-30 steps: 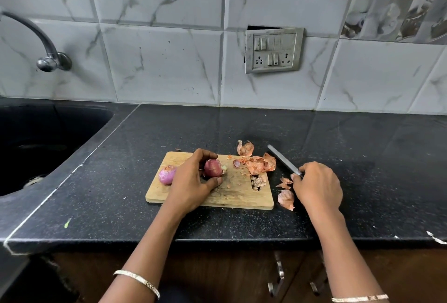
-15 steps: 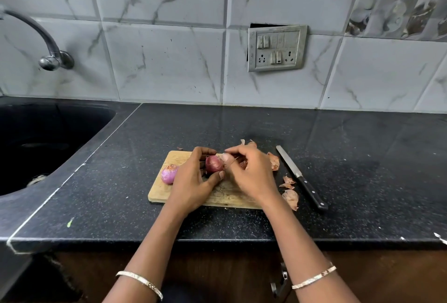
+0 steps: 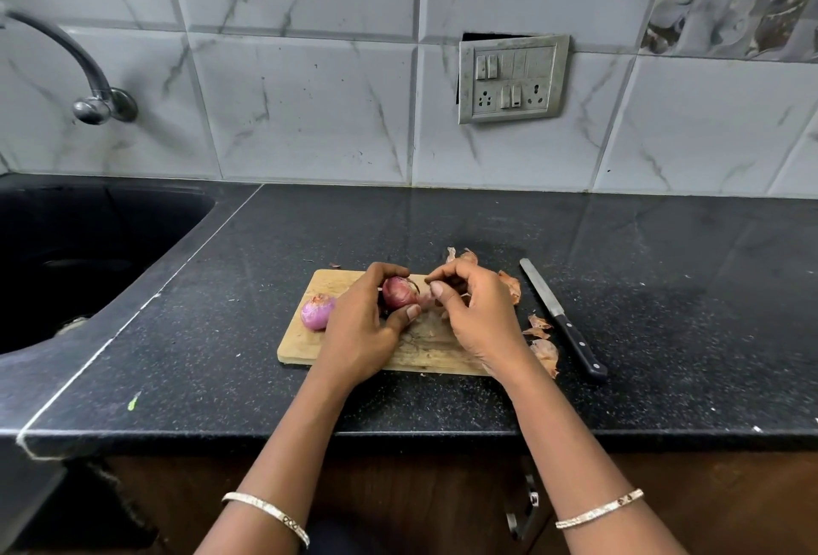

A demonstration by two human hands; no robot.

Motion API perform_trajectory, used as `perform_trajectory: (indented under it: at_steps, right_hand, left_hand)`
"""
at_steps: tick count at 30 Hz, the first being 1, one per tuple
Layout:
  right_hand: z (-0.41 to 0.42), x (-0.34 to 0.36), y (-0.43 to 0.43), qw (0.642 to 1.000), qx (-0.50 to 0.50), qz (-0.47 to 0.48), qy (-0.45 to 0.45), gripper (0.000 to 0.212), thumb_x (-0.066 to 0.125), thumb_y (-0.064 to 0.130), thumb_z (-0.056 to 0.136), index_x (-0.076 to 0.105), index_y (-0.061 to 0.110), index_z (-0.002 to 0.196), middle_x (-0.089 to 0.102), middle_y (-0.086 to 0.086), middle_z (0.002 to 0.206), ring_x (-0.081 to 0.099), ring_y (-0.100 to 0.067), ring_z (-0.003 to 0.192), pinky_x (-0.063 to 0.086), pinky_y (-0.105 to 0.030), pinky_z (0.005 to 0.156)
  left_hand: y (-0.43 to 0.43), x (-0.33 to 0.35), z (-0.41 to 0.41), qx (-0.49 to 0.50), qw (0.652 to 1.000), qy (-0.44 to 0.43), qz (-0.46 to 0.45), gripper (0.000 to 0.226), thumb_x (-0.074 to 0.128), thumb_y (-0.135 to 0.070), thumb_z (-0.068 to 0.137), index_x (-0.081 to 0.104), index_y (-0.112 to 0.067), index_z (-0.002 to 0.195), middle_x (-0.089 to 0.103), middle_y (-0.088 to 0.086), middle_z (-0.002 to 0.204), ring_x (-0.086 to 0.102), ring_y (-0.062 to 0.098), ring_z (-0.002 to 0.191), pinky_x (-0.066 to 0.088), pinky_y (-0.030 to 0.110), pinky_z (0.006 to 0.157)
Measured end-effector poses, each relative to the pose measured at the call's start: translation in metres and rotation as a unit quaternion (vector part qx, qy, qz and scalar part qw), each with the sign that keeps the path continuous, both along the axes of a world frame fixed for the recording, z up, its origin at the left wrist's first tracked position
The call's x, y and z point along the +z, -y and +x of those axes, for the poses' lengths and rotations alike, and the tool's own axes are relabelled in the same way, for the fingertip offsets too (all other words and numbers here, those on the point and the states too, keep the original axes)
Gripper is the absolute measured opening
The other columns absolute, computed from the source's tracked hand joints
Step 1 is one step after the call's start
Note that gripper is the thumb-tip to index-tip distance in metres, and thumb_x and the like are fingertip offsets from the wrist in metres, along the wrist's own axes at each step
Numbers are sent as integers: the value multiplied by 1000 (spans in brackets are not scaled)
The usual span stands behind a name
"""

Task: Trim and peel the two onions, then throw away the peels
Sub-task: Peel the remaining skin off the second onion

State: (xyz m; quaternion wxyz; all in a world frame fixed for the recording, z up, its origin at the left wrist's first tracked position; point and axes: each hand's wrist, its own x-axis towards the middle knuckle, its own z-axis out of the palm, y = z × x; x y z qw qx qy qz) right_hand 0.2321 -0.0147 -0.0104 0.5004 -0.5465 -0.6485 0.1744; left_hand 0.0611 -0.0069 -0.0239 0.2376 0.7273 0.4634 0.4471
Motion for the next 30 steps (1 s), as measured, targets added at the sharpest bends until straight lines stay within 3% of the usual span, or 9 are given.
perform_trajectory:
  at_steps: [3, 7, 9, 14, 18, 22, 24, 27, 30]
  right_hand:
    - [2, -3, -2, 999, -33, 29, -9, 19, 62, 5, 92, 69, 22, 92, 69, 10, 89, 66, -10, 79, 58, -39, 76]
    - [4, -3, -1, 995, -97, 25, -1, 38, 57, -5, 85, 74, 28, 92, 72, 7, 104, 70, -9, 95, 58, -41, 90]
    - [2, 0, 1, 996, -88, 16, 23, 36, 62, -1, 85, 75, 25, 105, 68, 10, 112, 68, -13, 105, 55, -35, 95]
    - [-7, 4, 8, 994, 17, 67, 86, 21, 69, 22, 90, 76, 22, 110, 71, 11, 103, 64, -1, 96, 50, -20, 87]
    - [-8, 4, 8, 989, 79, 35, 120, 40, 73, 37, 91, 69, 21, 127, 70, 7, 120, 61, -2, 110, 48, -16, 94]
    - [-5, 5, 5, 987, 98, 29, 127, 44, 79, 29, 86, 69, 24, 128, 69, 5, 121, 58, 1, 108, 40, -1, 86]
    - [-4, 4, 4, 988, 110, 19, 106, 40, 79, 28, 86, 71, 26, 125, 71, 6, 119, 62, 0, 108, 47, -8, 88]
    - [-2, 1, 2, 993, 113, 2, 40, 32, 81, 29, 84, 74, 27, 115, 75, 11, 108, 68, -3, 102, 56, -34, 91]
    - [2, -1, 0, 994, 104, 3, -16, 30, 84, 26, 79, 73, 27, 106, 74, 9, 102, 70, -9, 98, 57, -41, 91]
  left_hand:
    - [0, 0, 0, -4, 1000, 16, 6, 44, 80, -24, 85, 55, -27, 121, 67, -12, 112, 67, 11, 103, 57, 43, 92]
    - [3, 1, 0, 2, 1000, 23, 11, 46, 83, -22, 82, 55, -26, 118, 67, -13, 110, 67, 9, 102, 57, 40, 92]
    - [4, 2, 1, 4, 1000, 28, 6, 47, 84, -18, 81, 53, -26, 116, 66, -14, 109, 66, 7, 101, 57, 38, 91]
    - [4, 2, 1, 2, 999, 32, 11, 51, 84, -7, 77, 48, -24, 110, 64, -14, 101, 64, 1, 96, 57, 31, 86]
    - [3, -1, -1, 5, 999, 43, 15, 44, 76, -1, 79, 46, -21, 106, 69, -3, 102, 70, 12, 95, 59, 39, 86]
    - [1, -4, -2, 10, 997, 72, -3, 46, 75, -7, 73, 46, -37, 92, 70, -1, 99, 75, 19, 93, 61, 49, 83]
    - [1, -3, -1, 3, 997, 75, -4, 51, 80, -5, 72, 45, -37, 94, 70, -2, 99, 75, 17, 91, 62, 46, 82]
    - [4, 2, 2, 7, 998, 65, 10, 58, 87, -2, 70, 47, -25, 108, 68, -8, 100, 72, 11, 88, 61, 26, 78]
    - [6, 5, 1, 2, 997, 74, 11, 61, 88, -6, 72, 48, -22, 116, 67, -6, 100, 69, 2, 83, 56, 13, 71]
